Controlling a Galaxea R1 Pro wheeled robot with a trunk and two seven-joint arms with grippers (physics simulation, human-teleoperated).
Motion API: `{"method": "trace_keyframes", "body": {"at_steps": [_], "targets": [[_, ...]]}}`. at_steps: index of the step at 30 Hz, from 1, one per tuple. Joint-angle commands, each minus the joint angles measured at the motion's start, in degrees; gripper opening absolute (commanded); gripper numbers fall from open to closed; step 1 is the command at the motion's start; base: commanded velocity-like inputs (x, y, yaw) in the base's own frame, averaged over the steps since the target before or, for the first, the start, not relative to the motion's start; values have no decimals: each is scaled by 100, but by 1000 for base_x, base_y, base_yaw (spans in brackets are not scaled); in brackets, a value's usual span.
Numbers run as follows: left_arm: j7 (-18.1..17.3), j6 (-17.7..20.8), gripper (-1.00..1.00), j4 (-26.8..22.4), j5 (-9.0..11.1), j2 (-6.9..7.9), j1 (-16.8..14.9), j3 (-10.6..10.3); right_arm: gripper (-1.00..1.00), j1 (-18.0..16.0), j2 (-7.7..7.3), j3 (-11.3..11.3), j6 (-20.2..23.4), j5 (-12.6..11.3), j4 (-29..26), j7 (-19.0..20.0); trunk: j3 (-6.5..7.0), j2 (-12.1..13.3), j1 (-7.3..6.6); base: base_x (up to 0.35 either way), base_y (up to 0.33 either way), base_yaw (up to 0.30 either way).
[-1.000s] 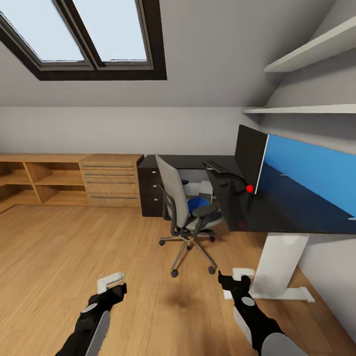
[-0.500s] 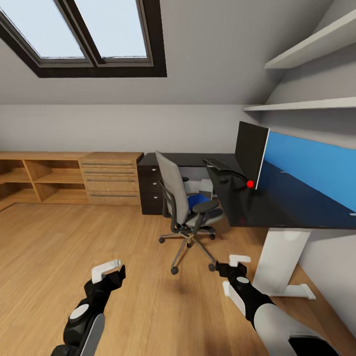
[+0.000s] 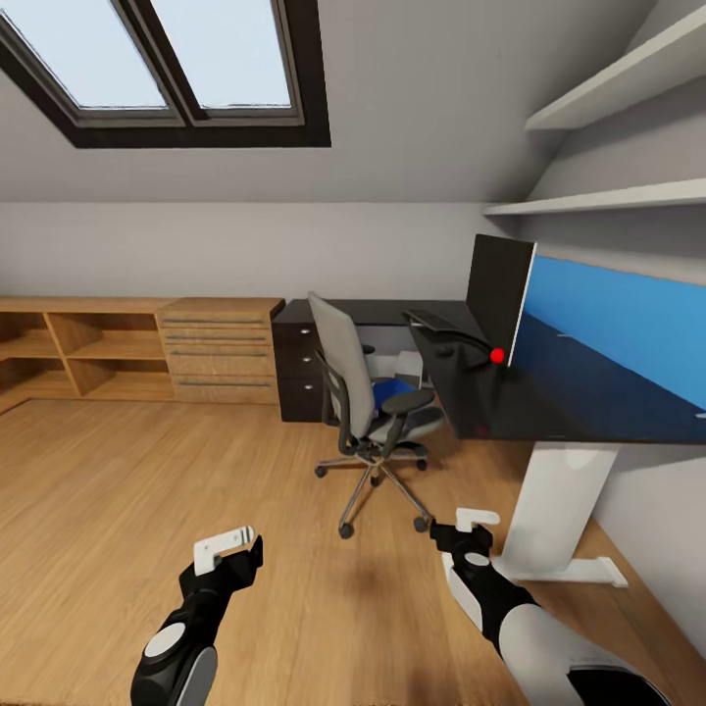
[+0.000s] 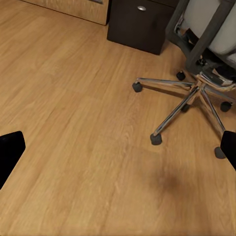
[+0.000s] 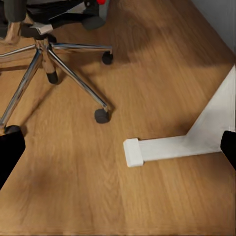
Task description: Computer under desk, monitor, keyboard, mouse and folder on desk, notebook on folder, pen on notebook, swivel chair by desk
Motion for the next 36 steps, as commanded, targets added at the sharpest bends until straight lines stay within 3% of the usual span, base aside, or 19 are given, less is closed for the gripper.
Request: {"method": "trace_keyframes", "body": {"at_steps": [1,13,17,20,27,32,36], "targets": [[53,16,100,-5,62,1,-4,-11,100,-5,2,-20,-33,9,85,-19,-24,-44,22,0,0,0],[57,17,100,56,62,-15,-4,-29,100,-9,13,-32,-167,-3,323,-43,-240,-526,285,0,0,0],[57,17,100,55,62,-11,-4,-30,100,-10,9,-37,-659,-6,325,-44,-311,-686,373,0,0,0],[57,17,100,56,62,-13,-4,-30,100,-7,19,-29,-793,0,335,-44,-365,-806,439,0,0,0],[69,17,100,59,57,-9,-4,-30,100,-8,213,-4,-856,28,309,-49,-491,-1087,593,0,0,0],[80,17,100,64,54,-15,-4,-30,100,-162,265,3,-256,17,154,-75,-581,-1288,703,0,0,0],[96,17,100,240,55,-19,-4,-41,100,-697,269,-39,790,-33,-57,-70,-652,-1448,790,0,0,0]]}}
